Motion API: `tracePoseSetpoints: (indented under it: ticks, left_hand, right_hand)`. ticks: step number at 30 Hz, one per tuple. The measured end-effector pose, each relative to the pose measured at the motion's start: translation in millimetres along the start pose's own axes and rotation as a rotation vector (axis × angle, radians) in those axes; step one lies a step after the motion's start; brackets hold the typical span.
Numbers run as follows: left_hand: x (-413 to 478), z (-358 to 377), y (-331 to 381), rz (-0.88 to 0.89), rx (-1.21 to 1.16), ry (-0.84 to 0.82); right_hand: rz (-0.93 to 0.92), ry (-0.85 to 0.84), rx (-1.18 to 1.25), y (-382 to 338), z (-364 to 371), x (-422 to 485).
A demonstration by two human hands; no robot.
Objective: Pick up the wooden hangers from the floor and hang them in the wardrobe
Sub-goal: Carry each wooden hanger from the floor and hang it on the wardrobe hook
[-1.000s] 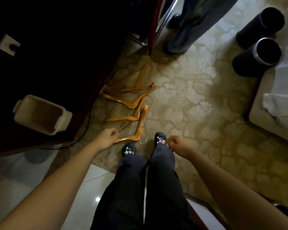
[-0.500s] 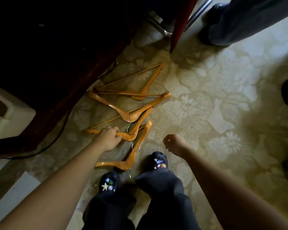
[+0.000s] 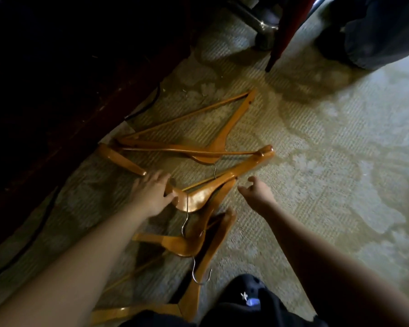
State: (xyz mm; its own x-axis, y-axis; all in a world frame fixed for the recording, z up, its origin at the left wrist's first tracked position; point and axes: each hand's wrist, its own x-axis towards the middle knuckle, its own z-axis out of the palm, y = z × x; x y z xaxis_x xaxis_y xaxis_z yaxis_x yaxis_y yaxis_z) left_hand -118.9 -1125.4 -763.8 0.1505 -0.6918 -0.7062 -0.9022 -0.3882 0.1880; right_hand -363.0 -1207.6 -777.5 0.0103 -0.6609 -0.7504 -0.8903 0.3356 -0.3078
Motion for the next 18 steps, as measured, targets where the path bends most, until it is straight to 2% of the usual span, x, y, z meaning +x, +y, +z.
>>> tracePoseSetpoints:
  ticks: [3,7,11,14,16,18]
  left_hand:
    - [22,5,-9,0.04,0.134,-0.047]
    - [35,15,-9,0.103,0.248,-0.061]
    - [37,18,-3,0.101,0.262,-0.062]
    - [27,13,6,0.137,0.153,-0.128]
    - [20,10,10,0.163,0.128,-0.073]
    - [24,6,9,0.21,0.148,0.121]
  right_hand:
    - [0.013,0.073,0.155,-3,8,30]
    - [0.047,0.017,0.481,-4,11,56]
    - [0.092,0.038,0.667,-8,12,66]
    - [0.08,0.055,0.718,-11,12,67]
    - [0.054,0.062,0.741,-15,11,64]
    - [0.017,0.061,0.756,-17,9,62]
